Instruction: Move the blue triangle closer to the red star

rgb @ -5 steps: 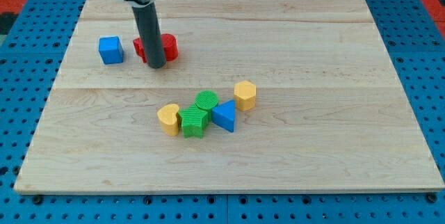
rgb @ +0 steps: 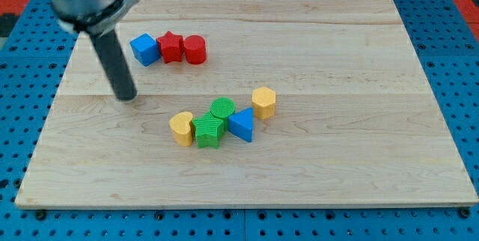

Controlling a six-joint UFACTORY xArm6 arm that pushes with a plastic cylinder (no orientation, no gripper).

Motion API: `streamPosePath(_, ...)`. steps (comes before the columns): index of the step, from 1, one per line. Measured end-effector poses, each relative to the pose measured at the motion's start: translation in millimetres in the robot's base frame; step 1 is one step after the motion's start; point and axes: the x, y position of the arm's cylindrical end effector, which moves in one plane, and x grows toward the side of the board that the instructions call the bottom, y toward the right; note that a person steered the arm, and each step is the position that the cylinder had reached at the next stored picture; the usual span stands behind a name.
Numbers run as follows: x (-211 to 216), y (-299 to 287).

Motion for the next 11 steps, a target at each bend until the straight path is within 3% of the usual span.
streamPosePath(1,62.2,23.4)
streamPosePath(3,76.8,196.0)
streamPosePath(4,67.6,211.5)
streamPosePath(9,12.0,147.7)
streamPosePath(11,-55.2,98.3)
